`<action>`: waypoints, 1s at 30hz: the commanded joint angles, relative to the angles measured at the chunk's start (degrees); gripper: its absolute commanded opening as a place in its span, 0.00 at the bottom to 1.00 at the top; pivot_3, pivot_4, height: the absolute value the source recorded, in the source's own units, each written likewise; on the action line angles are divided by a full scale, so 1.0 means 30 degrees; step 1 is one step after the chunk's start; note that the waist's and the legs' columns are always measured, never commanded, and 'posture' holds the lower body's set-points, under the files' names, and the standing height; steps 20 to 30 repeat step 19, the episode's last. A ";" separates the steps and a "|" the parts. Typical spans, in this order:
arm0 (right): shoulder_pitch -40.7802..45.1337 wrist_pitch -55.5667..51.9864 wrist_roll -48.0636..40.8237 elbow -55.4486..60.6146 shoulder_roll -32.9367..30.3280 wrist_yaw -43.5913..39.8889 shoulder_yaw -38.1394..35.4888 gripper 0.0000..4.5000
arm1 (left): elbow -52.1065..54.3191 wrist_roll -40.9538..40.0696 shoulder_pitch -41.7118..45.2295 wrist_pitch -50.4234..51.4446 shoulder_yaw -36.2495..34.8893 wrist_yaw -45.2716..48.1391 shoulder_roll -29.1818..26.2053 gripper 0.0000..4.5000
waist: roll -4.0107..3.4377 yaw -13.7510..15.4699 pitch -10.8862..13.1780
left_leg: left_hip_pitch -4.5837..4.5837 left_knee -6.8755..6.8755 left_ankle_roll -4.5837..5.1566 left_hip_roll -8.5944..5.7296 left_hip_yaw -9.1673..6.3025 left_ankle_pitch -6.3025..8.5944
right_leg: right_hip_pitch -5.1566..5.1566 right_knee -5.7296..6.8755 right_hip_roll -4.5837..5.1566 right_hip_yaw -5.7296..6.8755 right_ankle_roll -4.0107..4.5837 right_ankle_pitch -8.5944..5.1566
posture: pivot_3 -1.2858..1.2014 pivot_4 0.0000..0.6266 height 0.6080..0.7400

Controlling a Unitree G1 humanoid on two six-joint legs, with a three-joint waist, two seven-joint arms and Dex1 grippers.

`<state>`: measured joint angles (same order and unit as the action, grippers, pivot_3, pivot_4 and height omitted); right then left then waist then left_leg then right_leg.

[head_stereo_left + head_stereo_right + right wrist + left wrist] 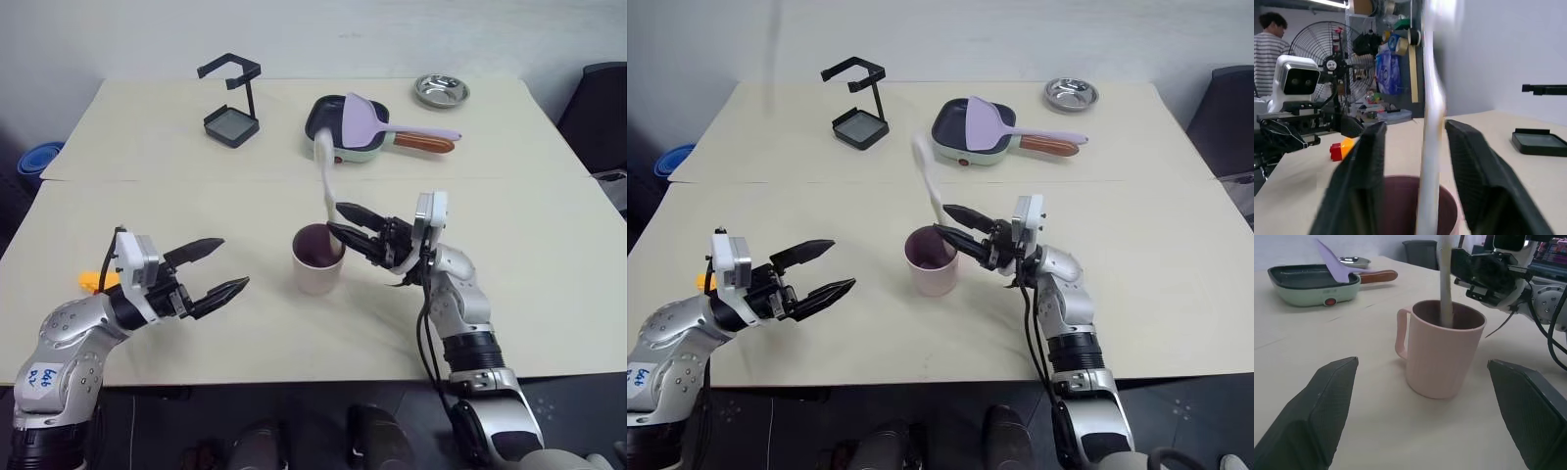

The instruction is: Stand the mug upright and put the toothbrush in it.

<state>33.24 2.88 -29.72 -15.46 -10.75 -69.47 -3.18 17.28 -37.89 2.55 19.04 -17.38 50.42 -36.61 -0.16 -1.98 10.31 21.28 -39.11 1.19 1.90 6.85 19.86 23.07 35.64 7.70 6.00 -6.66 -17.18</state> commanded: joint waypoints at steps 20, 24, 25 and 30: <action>-0.4949 0.8201 0.1832 -0.6428 -1.0081 -0.6377 -0.3141 1.00 | -0.1534 0.4991 -0.4419 -0.6016 -0.1764 -0.0155 -0.0570 1.00 | 0.0029 0.0085 0.0017 | -0.0058 0.0004 0.0046 0.0001 0.0082 0.0035 | -0.0030 -0.0038 0.0056 0.0012 -0.0004 0.0002 | 0.52 0.24 1.00; -0.4949 0.8201 0.1832 -0.6428 -1.0081 -0.6377 -0.3141 1.00 | -0.1534 0.4991 -0.4419 -0.6016 -0.1764 -0.0155 -0.0570 1.00 | 0.0029 0.0085 0.0017 | -0.0058 0.0004 0.0046 0.0001 0.0082 0.0035 | -0.0030 -0.0038 0.0056 0.0012 -0.0004 0.0002 | 0.52 0.24 1.00; -0.4949 0.8201 0.1832 -0.6428 -1.0081 -0.6377 -0.3141 1.00 | -0.1534 0.4991 -0.4419 -0.6016 -0.1764 -0.0155 -0.0570 1.00 | 0.0029 0.0085 0.0017 | -0.0058 0.0004 0.0046 0.0001 0.0082 0.0035 | -0.0030 -0.0038 0.0056 0.0012 -0.0004 0.0002 | 0.52 0.24 1.00; -0.4949 0.8201 0.1832 -0.6428 -1.0081 -0.6377 -0.3141 1.00 | -0.1534 0.4991 -0.4419 -0.6016 -0.1764 -0.0155 -0.0570 1.00 | 0.0029 0.0085 0.0017 | -0.0058 0.0004 0.0046 0.0001 0.0082 0.0035 | -0.0030 -0.0038 0.0056 0.0012 -0.0004 0.0002 | 0.52 0.24 1.00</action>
